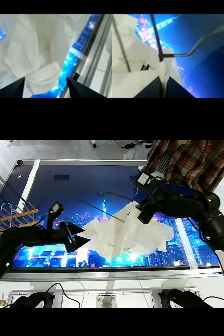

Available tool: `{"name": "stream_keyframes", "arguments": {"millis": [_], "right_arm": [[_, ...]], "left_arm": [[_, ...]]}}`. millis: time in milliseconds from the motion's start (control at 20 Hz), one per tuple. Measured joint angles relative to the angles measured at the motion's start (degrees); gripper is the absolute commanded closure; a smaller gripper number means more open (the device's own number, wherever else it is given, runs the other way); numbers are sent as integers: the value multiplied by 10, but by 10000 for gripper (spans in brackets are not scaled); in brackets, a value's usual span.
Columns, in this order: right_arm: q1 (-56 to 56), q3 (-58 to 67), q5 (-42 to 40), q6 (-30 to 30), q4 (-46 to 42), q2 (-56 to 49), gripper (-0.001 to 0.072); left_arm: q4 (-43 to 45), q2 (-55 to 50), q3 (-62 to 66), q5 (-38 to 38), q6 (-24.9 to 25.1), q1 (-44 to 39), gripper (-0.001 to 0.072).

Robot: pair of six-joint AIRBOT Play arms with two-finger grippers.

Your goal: Fold the clothes and pants, and hang the long-sleeved shirts on hangers.

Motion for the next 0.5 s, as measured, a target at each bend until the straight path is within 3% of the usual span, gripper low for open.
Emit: {"name": "stream_keyframes", "arguments": {"millis": [250, 500], "right_arm": [[-6, 0, 0, 11, 14, 13, 669], [-7, 0, -14, 12, 45, 20, 669]], "left_arm": [[-7, 14, -54, -8, -3, 54, 98], [-76, -104, -81, -32, 67, 45, 98]]}}
